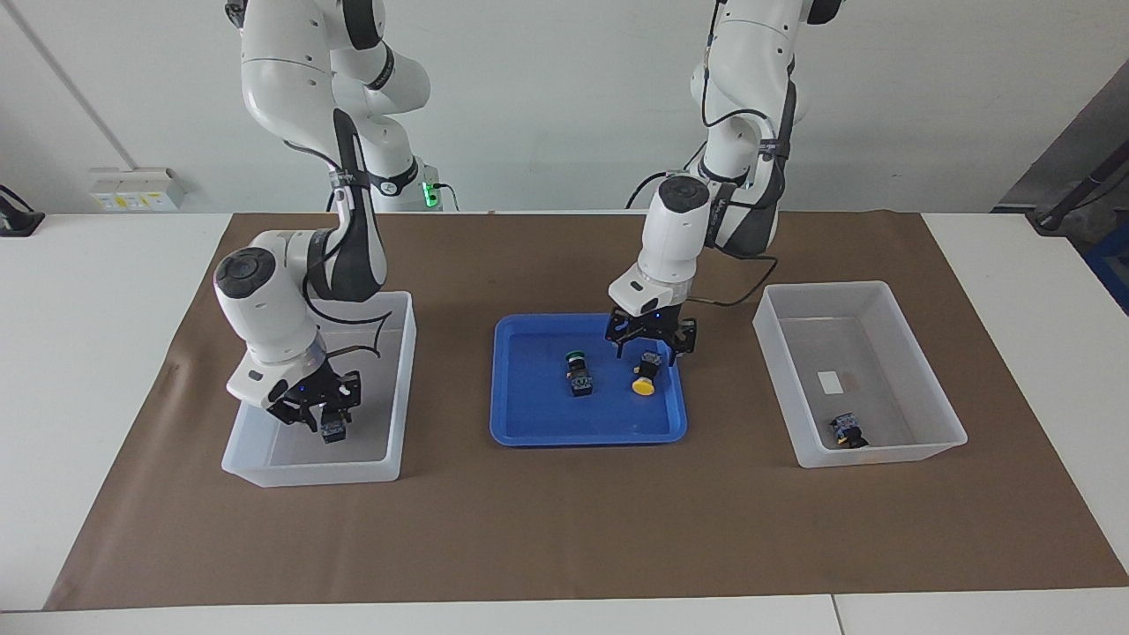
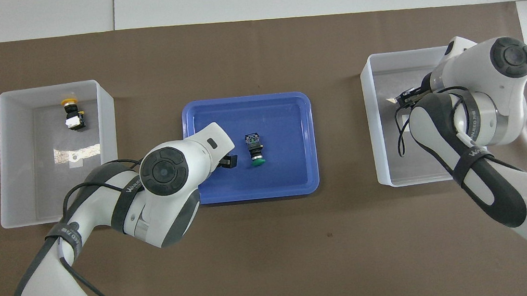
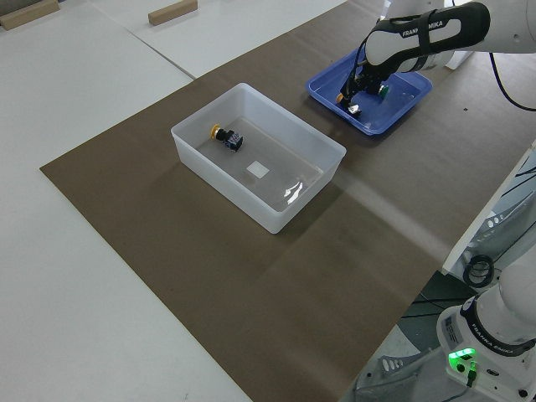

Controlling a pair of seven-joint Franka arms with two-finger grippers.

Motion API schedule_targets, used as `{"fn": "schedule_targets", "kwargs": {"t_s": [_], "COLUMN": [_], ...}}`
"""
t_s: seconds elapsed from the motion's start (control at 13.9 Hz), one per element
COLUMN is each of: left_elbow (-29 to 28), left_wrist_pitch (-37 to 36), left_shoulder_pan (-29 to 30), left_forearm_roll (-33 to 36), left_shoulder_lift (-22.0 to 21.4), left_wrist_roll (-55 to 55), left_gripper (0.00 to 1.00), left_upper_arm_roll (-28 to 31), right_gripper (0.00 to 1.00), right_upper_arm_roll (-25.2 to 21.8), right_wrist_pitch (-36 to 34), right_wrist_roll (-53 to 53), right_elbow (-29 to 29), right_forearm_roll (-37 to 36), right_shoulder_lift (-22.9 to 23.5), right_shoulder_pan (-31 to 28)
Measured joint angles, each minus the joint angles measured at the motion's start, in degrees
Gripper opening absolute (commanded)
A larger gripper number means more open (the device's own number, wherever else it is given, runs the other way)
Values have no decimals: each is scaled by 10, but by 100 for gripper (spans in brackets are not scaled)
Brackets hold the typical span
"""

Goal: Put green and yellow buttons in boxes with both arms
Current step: 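Carry the green button to the right box while the left gripper returns, then grasp the second yellow button with the left gripper while the right gripper returns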

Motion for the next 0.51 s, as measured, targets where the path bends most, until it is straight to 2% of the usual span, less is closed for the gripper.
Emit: {"fn": "schedule_targets", "kwargs": {"t_s": [0.22,0.51], "left_elbow": [0,-4], "left_wrist_pitch": [19,19], "left_shoulder_pan": [-6,-6], "left_forearm_roll": [0,0], "left_shoulder_lift": [16,17], "left_wrist_roll": [-7,-7], "left_gripper": [100,100], "left_upper_arm_roll": [2,2], "right_gripper": [100,100], "right_upper_arm_roll": [3,6], "right_wrist_pitch": [-14,-96], "right_wrist_roll": [40,108], "right_elbow": [6,32], "right_forearm_roll": [1,1], "right_shoulder_lift": [-27,-77], "right_shoulder_pan": [6,28]}}
